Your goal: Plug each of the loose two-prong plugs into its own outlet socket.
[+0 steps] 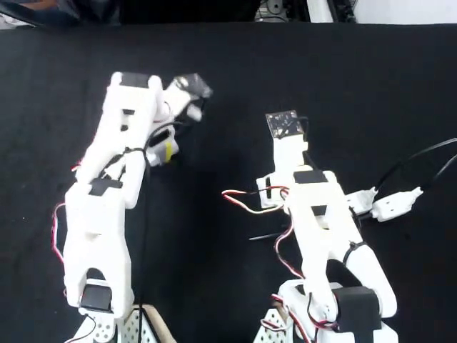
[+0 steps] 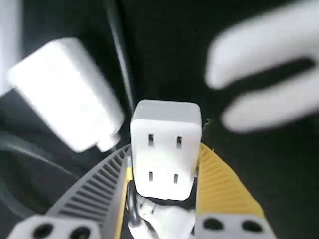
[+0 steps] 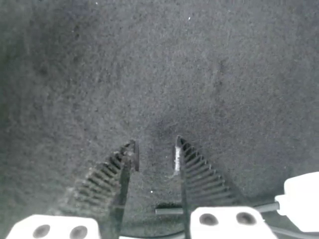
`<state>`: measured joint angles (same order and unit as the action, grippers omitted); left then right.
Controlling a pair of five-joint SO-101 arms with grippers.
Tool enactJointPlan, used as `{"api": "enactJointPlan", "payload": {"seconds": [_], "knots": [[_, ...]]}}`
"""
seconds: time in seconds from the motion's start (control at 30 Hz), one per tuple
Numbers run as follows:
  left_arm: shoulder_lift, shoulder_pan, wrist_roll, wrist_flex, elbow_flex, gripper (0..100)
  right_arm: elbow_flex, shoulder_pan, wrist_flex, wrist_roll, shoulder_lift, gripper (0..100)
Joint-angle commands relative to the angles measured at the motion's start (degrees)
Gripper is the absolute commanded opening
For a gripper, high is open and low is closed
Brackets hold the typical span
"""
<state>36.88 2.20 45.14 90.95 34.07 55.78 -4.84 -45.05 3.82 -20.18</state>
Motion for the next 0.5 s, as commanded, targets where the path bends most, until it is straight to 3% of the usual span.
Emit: {"api": "enactJointPlan", "payload": {"seconds": [0.0, 0.23, 0.47], "knots": [[-10.7, 0.7, -7.8, 4.5, 7.5, 3, -2.3, 1.0, 1.2, 0.5, 0.1, 12.0], [-19.8, -0.8, -16.0, 5.3, 12.1, 3, -1.9, 1.0, 1.2, 0.5, 0.1, 12.0], [-24.0, -2.4, -16.7, 9.8, 16.5, 3, -1.7, 1.0, 2.0, 0.5, 0.1, 12.0]]}}
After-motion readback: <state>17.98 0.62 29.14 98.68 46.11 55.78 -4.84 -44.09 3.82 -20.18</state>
